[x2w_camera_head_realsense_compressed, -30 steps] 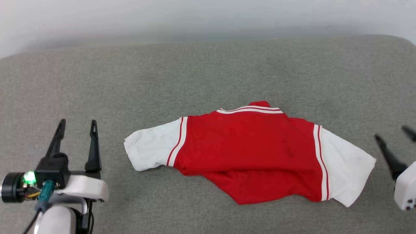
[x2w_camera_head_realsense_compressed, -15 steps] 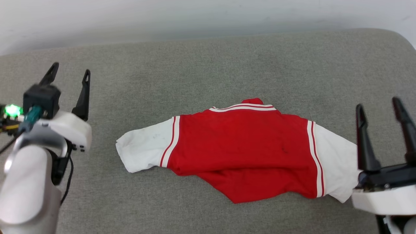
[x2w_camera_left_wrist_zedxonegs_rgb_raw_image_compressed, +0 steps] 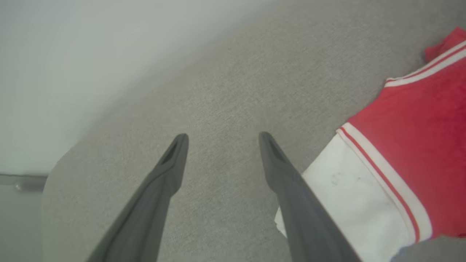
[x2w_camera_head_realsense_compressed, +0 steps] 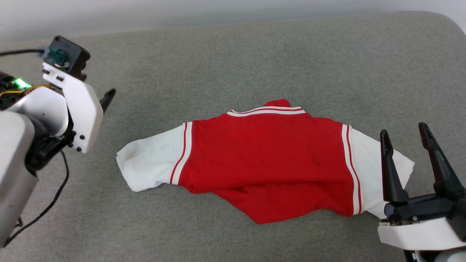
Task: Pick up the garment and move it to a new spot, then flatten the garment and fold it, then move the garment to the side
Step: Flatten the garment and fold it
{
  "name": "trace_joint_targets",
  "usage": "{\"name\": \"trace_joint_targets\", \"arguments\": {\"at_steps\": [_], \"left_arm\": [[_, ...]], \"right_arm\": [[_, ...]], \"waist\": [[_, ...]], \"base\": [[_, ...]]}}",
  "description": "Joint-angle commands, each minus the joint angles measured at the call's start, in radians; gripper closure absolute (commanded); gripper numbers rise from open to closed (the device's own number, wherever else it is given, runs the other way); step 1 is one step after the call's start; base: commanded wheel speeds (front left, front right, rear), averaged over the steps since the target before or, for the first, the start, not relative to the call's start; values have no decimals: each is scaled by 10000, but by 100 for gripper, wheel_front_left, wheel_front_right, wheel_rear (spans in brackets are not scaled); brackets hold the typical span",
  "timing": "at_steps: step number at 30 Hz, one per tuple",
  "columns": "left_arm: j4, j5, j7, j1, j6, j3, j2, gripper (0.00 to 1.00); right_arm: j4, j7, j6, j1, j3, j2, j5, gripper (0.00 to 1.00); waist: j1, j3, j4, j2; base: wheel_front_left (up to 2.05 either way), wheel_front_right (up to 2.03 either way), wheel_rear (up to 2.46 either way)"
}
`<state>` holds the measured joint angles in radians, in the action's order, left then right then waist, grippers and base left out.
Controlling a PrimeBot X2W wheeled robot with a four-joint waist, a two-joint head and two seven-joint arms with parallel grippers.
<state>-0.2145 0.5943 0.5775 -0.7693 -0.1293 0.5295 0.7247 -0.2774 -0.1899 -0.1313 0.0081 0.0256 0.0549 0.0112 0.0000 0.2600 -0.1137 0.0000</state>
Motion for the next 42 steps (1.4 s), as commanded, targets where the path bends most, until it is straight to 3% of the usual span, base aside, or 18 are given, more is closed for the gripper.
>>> {"name": "trace_joint_targets", "arguments": {"at_steps": [1, 6, 11, 25, 26, 29, 35, 38, 42], "left_arm": [[80, 447, 528, -224, 1, 354, 212, 0], [282, 1977, 2527, -989, 0, 1784, 880, 0], [230, 2804, 3699, -1469, -1, 2972, 1254, 0], [-499, 3526, 3686, -1512, -5, 5759, 1401, 0], [-584, 3618, 3365, -1709, -5, 6116, 1348, 100], [-637, 3774, 2968, -2045, 12, 6254, 1527, 100], [-478, 4139, 2126, -2472, 10, 6380, 1943, 100], [-191, 4256, 1817, -2611, 10, 6491, 2176, 100], [166, 4317, 1535, -2789, 10, 6649, 2315, 100]], "right_arm": [[24, -13, 11, -144, -33, -58, 108, 0], [53, 42, 11, -355, -221, -64, 149, 0], [67, 76, 11, -565, -366, -64, 136, 0], [557, -123, 11, -1167, -478, -64, 96, 0], [680, -131, 11, -1362, -326, -64, 247, 0], [673, -128, 11, -1717, -127, 231, 339, 0], [207, 724, 11, -2691, 164, 1799, 267, 0], [-83, 1834, 11, -3186, 136, 2762, -117, 0], [15, 4202, 11, -3635, -175, 4118, -1275, 0]], "waist": [[0, 124, -66, 0], [0, 400, -177, 0], [0, 682, -309, 0], [0, 1324, -594, 0], [0, 1228, -541, 0], [0, 1031, -491, 0], [0, 569, -382, 0], [0, 405, -280, 0], [0, 295, -87, 0]], "base": [[0, 0, 0], [0, 0, 0], [0, 0, 0], [0, 0, 0], [0, 0, 0], [0, 0, 0], [0, 0, 0], [0, 0, 0], [0, 0, 0]]}}
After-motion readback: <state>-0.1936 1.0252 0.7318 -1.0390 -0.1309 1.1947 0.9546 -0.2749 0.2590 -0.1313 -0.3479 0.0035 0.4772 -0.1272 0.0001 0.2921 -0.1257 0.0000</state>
